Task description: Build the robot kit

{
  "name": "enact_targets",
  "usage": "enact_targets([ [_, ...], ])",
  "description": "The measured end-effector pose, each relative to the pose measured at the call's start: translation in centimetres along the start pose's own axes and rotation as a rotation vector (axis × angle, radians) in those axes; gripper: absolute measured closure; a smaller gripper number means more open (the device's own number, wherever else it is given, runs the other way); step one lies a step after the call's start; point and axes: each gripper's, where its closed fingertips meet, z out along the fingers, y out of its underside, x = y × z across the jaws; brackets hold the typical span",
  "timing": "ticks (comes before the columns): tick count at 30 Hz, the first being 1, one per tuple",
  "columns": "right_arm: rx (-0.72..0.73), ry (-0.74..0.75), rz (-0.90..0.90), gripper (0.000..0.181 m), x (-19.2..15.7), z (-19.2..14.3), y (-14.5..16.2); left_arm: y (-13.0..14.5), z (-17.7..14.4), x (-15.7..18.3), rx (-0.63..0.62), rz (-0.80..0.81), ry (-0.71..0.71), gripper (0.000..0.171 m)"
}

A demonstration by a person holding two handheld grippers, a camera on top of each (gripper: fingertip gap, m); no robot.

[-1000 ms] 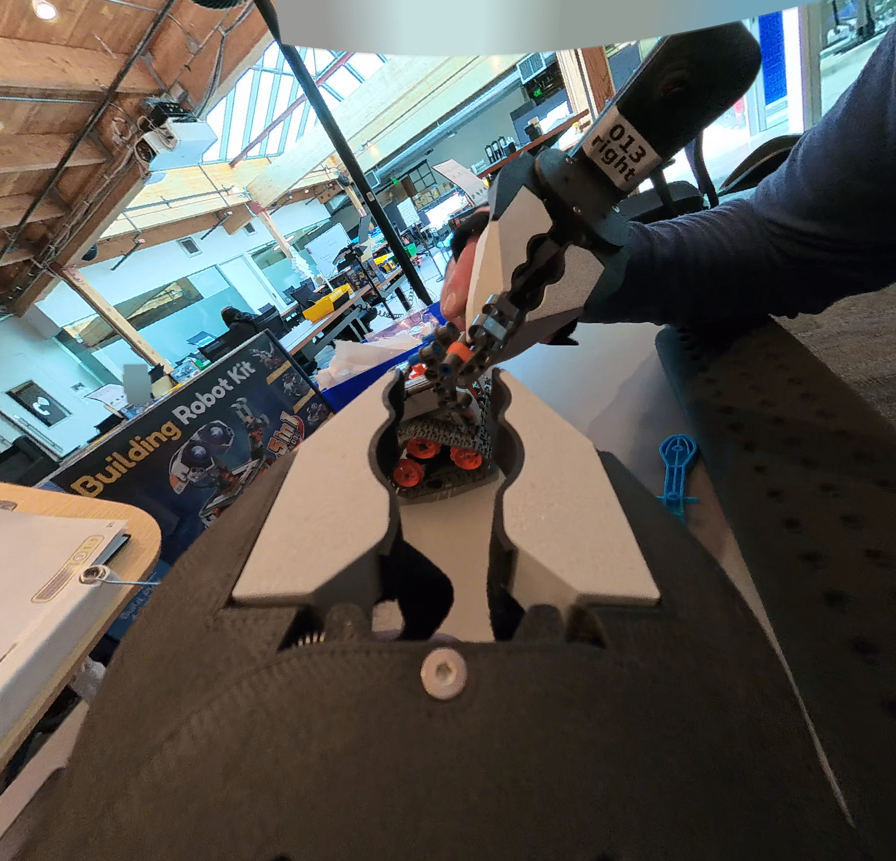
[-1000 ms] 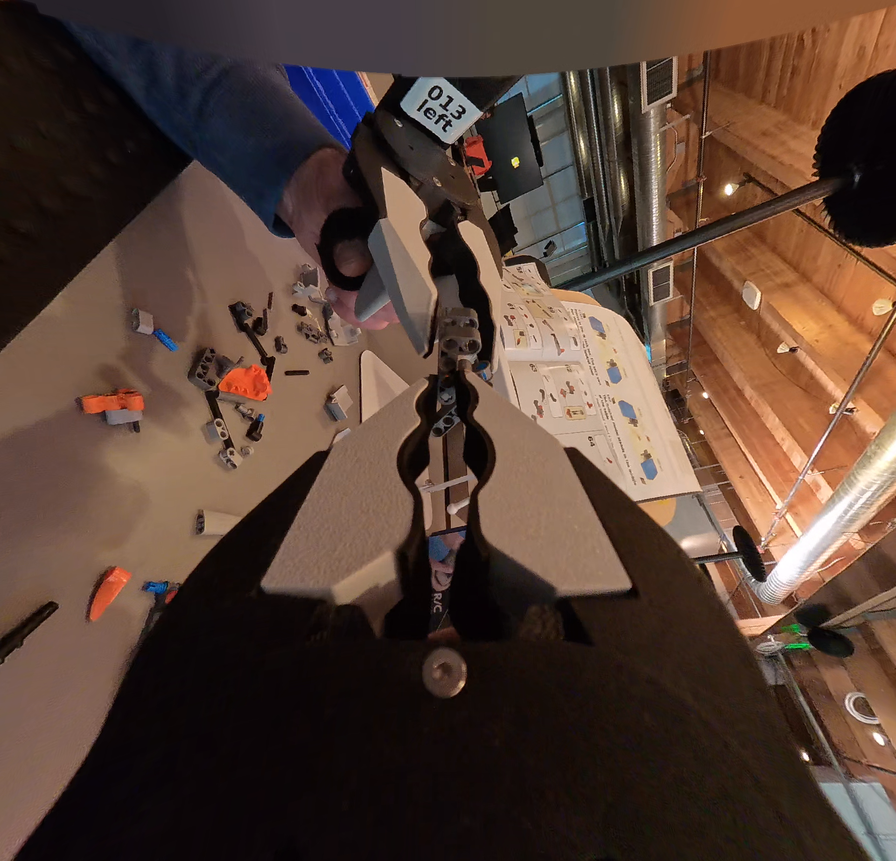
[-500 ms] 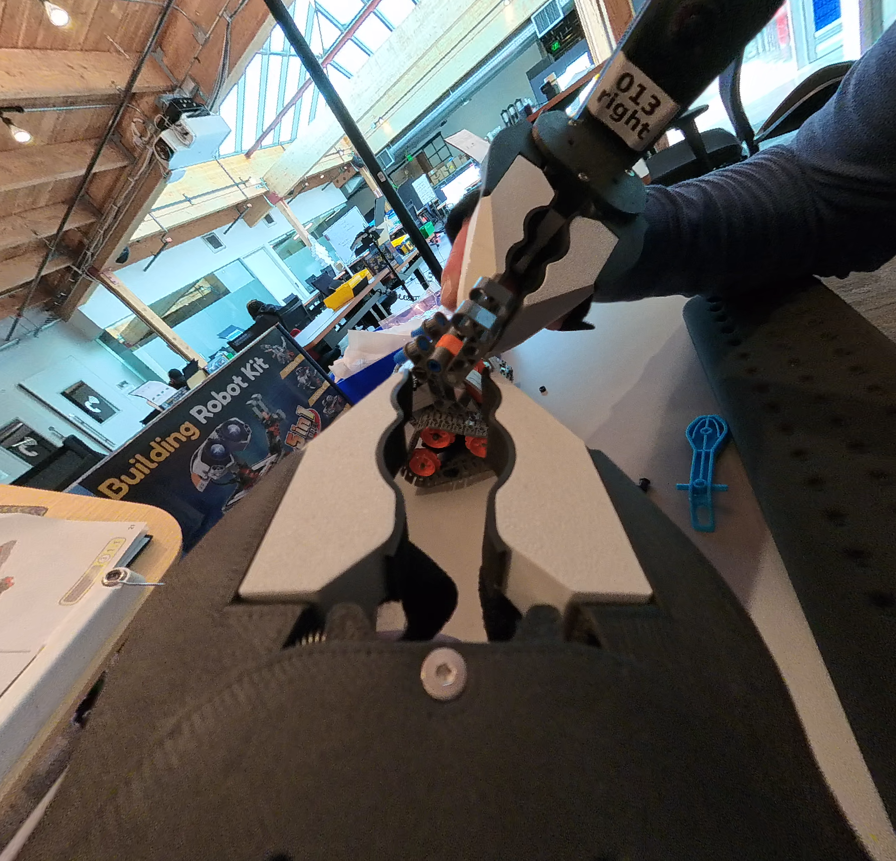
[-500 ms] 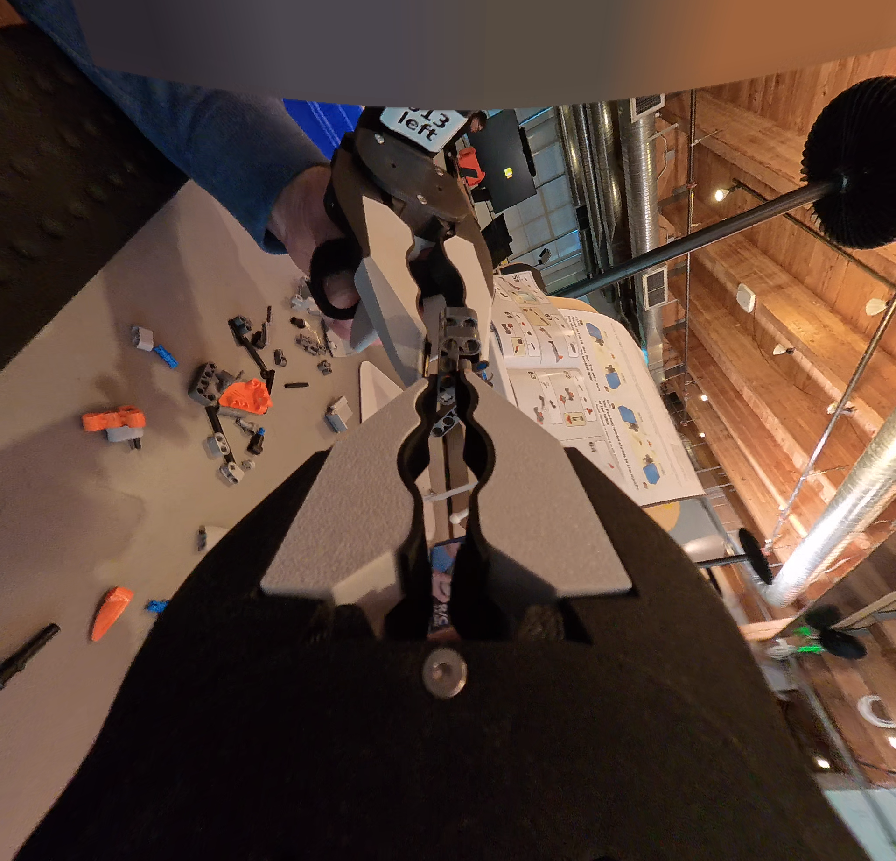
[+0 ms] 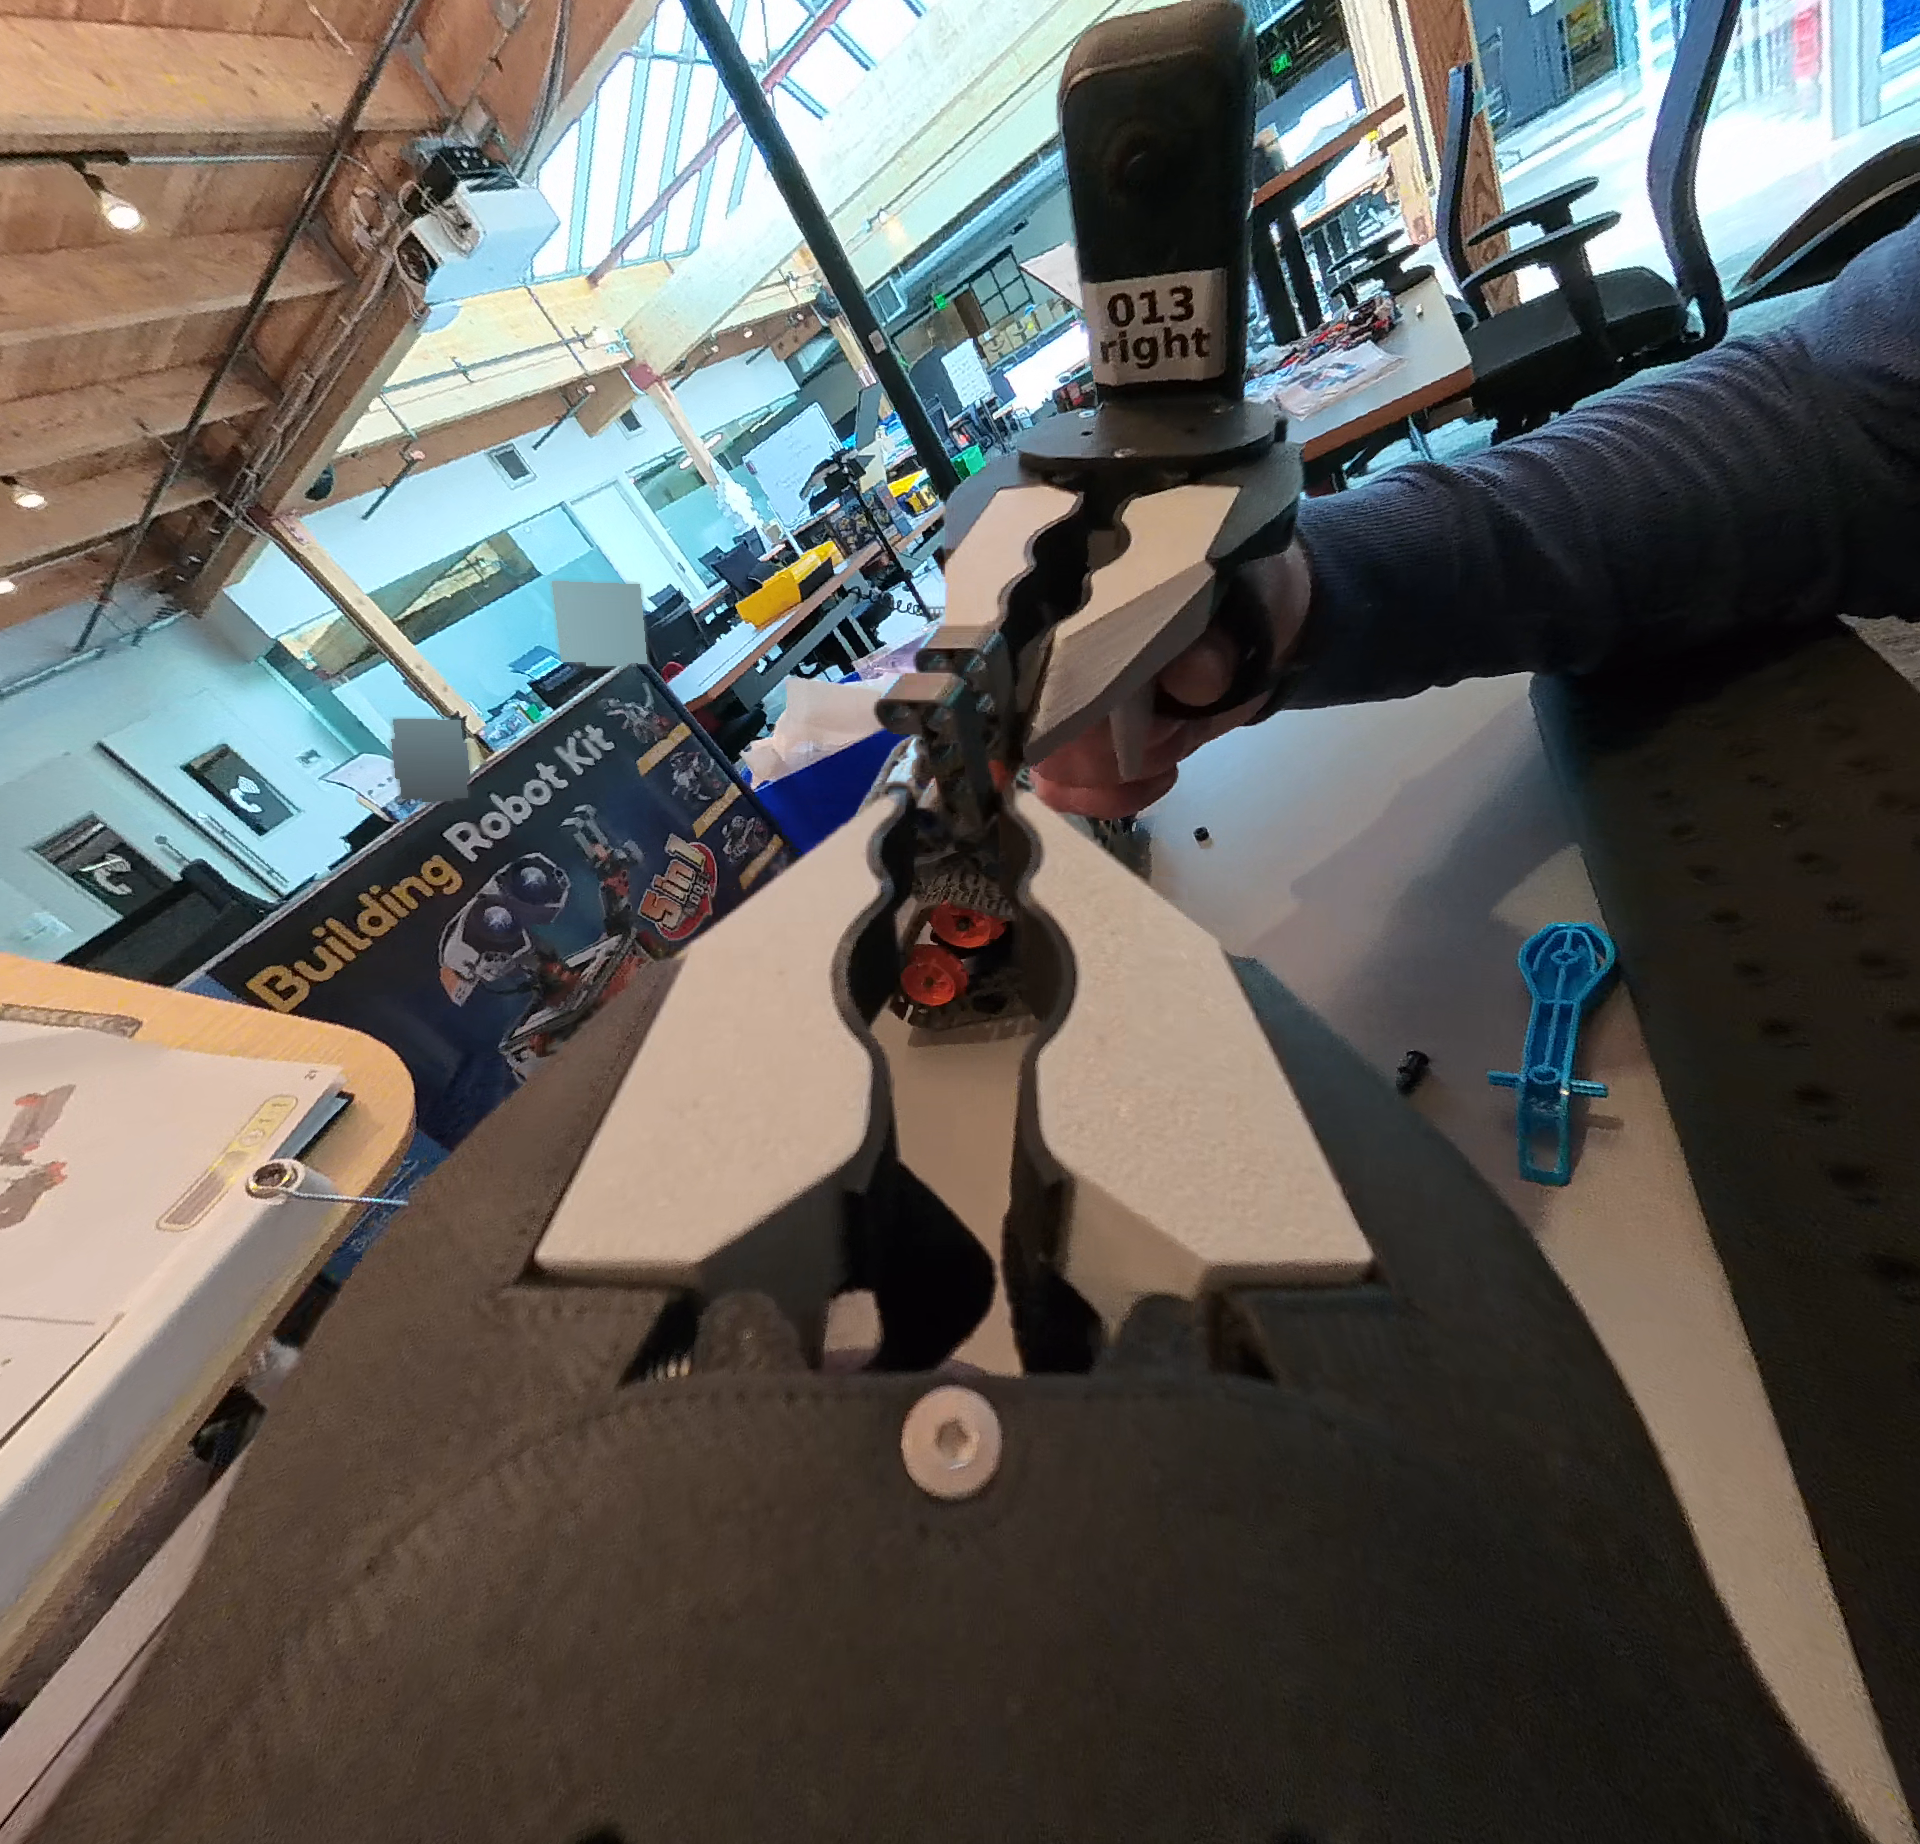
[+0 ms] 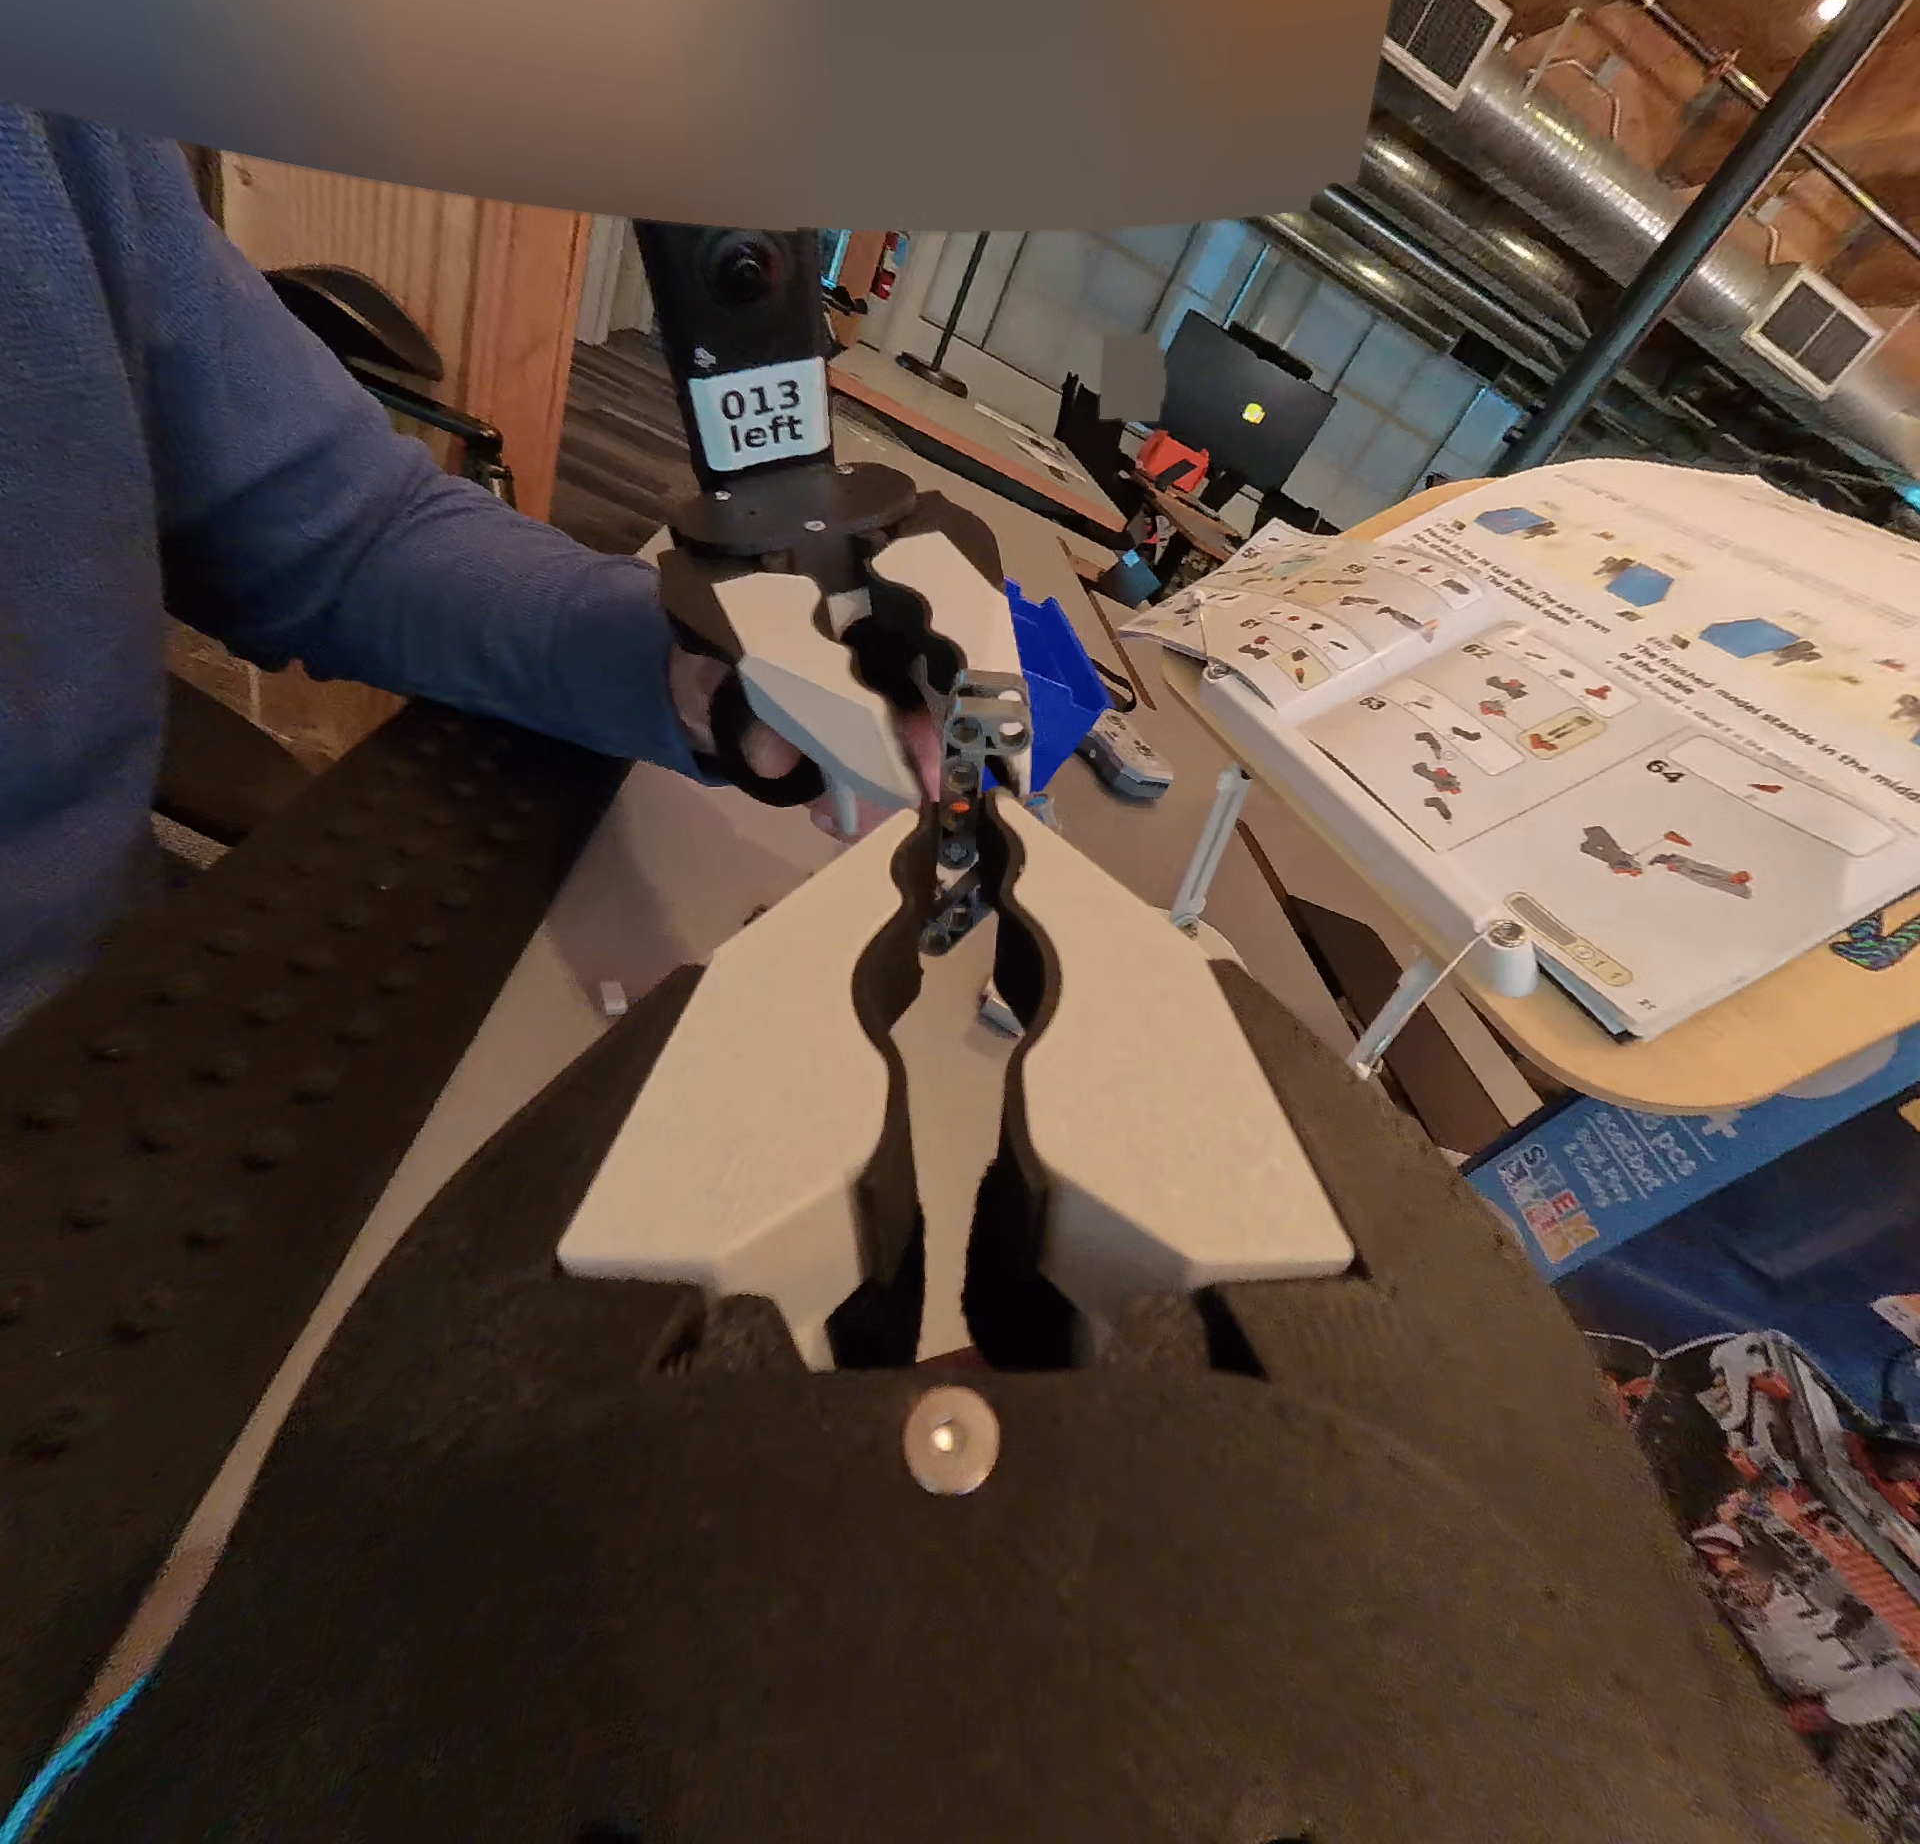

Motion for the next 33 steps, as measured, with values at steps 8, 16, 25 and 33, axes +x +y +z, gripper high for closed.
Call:
enact_targets([
  [8, 0.052, -0.034, 0.044, 0.176, -0.2, -0.6, -0.7, -0.7, -0.3, -0.7, 0.012, 0.008, -0.046, 0.14],
  [16, 0.142, -0.165, 0.249, 0.176, -1.1, -0.3, -0.6, 0.3, 1.0, 1.0, -0.04, -0.042, 0.038, 0.15],
  [25, 0.133, -0.07, 0.324, 0.146, 1.0, -0.3, 0.0, 0.0, 0.6, -0.4, -0.011, -0.104, -0.014, 0.151],
  [33, 0.097, -0.077, 0.308, 0.157, 0.1, 0.4, 0.1, 0.0, 0.9, 0.2, -0.004, -0.122, 0.022, 0.151],
])
